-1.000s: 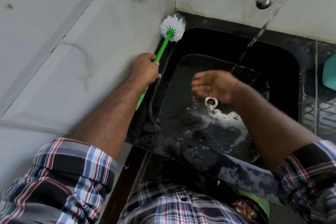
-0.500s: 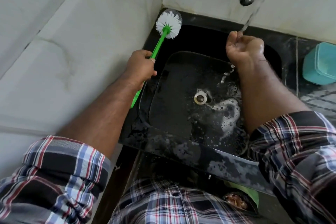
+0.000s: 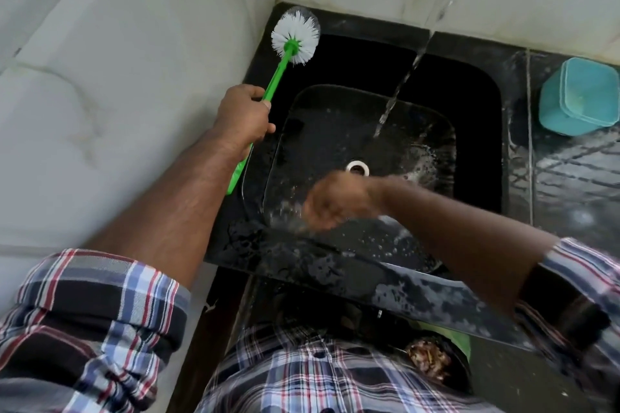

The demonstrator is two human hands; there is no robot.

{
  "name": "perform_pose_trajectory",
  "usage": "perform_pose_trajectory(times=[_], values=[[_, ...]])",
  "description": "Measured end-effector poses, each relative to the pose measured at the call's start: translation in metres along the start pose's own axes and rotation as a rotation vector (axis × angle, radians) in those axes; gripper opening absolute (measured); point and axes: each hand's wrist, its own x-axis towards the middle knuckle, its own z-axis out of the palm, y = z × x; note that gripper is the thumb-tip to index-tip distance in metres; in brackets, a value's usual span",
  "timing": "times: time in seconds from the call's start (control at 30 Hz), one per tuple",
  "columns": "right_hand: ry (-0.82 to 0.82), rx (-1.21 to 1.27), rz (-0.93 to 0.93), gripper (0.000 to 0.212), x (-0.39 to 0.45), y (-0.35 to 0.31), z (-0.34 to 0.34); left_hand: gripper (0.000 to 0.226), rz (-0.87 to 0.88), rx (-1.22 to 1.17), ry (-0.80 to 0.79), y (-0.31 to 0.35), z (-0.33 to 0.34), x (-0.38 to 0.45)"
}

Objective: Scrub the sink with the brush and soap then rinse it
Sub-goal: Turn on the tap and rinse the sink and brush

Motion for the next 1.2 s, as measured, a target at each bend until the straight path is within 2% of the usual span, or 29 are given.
perform_pose_trajectory(times=[0.07, 0.1, 0.17, 0.2, 0.3, 0.37, 0.5, 0.6, 0.67, 1.07, 1.13, 1.2], values=[[-0.088, -0.187, 0.155, 0.022, -0.016, 0.029, -0.008, 0.040, -0.003, 0.006, -0.006, -0.002, 0.001, 0.000], [-0.082, -0.250, 0.212, 0.019, -0.026, 0.036, -0.021, 0.040, -0.006, 0.003, -0.008, -0.003, 0.001, 0.000], [0.010, -0.308, 0.247, 0.016, -0.043, 0.041, -0.055, 0.039, -0.012, -0.006, -0.012, -0.005, 0.005, 0.001], [0.092, -0.249, 0.220, 0.017, -0.047, 0.039, -0.073, 0.038, -0.014, -0.011, -0.015, -0.005, 0.007, 0.001], [0.429, 0.275, -0.007, 0.023, -0.043, 0.015, -0.119, 0.039, -0.009, -0.001, -0.042, -0.004, 0.015, -0.002], [0.578, 0.646, -0.153, 0.020, -0.035, -0.006, -0.142, 0.039, -0.003, 0.005, -0.060, -0.004, 0.020, -0.004], [0.599, 1.283, -0.362, 0.023, -0.022, -0.028, -0.160, 0.040, 0.011, 0.013, -0.082, -0.002, 0.028, -0.005], [0.650, 1.581, -0.474, 0.025, -0.021, -0.031, -0.163, 0.040, 0.016, 0.013, -0.091, -0.002, 0.033, -0.006], [0.678, 1.690, -0.508, 0.026, -0.024, -0.034, -0.168, 0.040, 0.016, 0.016, -0.094, -0.001, 0.037, -0.008], [0.428, 1.645, -0.661, 0.019, -0.043, -0.066, -0.181, 0.038, 0.005, -0.005, -0.094, 0.007, 0.050, -0.015], [0.330, 1.536, -0.658, 0.013, -0.045, -0.069, -0.174, 0.038, 0.006, -0.001, -0.084, 0.008, 0.052, -0.016], [0.273, 1.328, -0.576, 0.013, -0.048, -0.068, -0.161, 0.038, 0.007, 0.001, -0.081, 0.009, 0.053, -0.016]])
